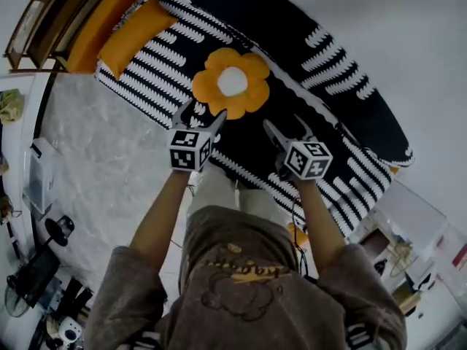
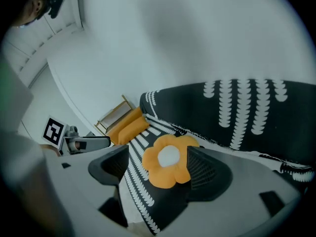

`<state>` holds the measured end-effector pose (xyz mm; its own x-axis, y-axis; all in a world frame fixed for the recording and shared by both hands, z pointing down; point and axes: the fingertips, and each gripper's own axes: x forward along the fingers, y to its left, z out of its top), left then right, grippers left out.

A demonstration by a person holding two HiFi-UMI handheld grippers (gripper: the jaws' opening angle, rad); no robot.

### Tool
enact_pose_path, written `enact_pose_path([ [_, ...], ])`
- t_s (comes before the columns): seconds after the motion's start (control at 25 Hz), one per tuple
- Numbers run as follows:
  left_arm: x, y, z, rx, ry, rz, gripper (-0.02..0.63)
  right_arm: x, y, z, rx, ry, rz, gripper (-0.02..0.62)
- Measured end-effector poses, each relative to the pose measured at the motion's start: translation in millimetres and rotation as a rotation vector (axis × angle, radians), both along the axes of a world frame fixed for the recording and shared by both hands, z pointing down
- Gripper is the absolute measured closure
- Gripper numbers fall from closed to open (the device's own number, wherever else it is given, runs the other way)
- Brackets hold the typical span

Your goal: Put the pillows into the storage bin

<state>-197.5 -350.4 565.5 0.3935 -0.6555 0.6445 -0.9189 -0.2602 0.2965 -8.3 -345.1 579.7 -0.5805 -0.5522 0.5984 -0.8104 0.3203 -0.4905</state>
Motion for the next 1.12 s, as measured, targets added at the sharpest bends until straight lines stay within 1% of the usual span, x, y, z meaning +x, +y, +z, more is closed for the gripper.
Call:
enact_pose_path([
  [0.16, -26.7, -33.5, 88.8, -0.080, 0.012, -0.017, 0.238, -15.3, -32.9, 93.1, -0.075, 0.056, 0.024, 0.209],
  [0.28, -44.0, -61.0, 162.4, -0.109, 0.005, -0.027, 0.233, -22.2, -59.4, 168.6, -0.117, 0.086, 0.061, 0.184],
  [0.4, -58.7, -73.0, 224.0, -0.135, -0.007, -0.032, 0.222, -27.9, -67.1, 230.4, -0.144, 0.134, 0.059, 0.170],
  [0.52, -62.4, -64.4, 261.4, -0.181, -0.005, -0.031, 0.213, -23.1, -53.7, 269.3, -0.197, 0.169, 0.064, 0.163],
  [0.64, -58.7, -58.7, 283.5, -0.217, -0.006, -0.043, 0.213, -14.7, -46.7, 291.4, -0.233, 0.169, 0.093, 0.163],
  [0.72, -52.9, -57.0, 298.9, -0.258, 0.033, -0.038, 0.213, -13.1, -44.2, 303.2, -0.260, 0.158, 0.111, 0.170],
  [0.76, -50.2, -57.0, 305.1, -0.283, 0.070, -0.030, 0.215, -14.2, -43.9, 307.1, -0.273, 0.152, 0.115, 0.189],
  [0.8, -48.3, -57.9, 308.4, -0.304, 0.109, -0.018, 0.239, -16.2, -44.6, 308.9, -0.282, 0.149, 0.114, 0.215],
  [0.84, -47.2, -59.3, 307.9, -0.318, 0.138, -0.001, 0.316, -19.2, -46.0, 307.9, -0.285, 0.150, 0.108, 0.252],
  [0.88, -46.7, -60.7, 304.0, -0.323, 0.151, 0.020, 0.361, -23.0, -47.6, 304.5, -0.282, 0.154, 0.096, 0.306],
  [0.96, -44.7, -63.7, 288.4, -0.310, 0.141, 0.069, 0.415, -30.9, -51.9, 291.7, -0.259, 0.170, 0.067, 0.395],
  [1.0, -42.8, -66.6, 277.8, -0.297, 0.134, 0.090, 0.430, -33.6, -55.4, 282.6, -0.242, 0.174, 0.060, 0.426],
  [1.04, -41.0, -71.1, 265.3, -0.282, 0.132, 0.105, 0.444, -35.7, -60.3, 271.4, -0.223, 0.171, 0.065, 0.449],
  [1.12, -38.9, -81.9, 233.5, -0.253, 0.142, 0.119, 0.465, -37.7, -71.5, 241.4, -0.190, 0.147, 0.093, 0.472],
])
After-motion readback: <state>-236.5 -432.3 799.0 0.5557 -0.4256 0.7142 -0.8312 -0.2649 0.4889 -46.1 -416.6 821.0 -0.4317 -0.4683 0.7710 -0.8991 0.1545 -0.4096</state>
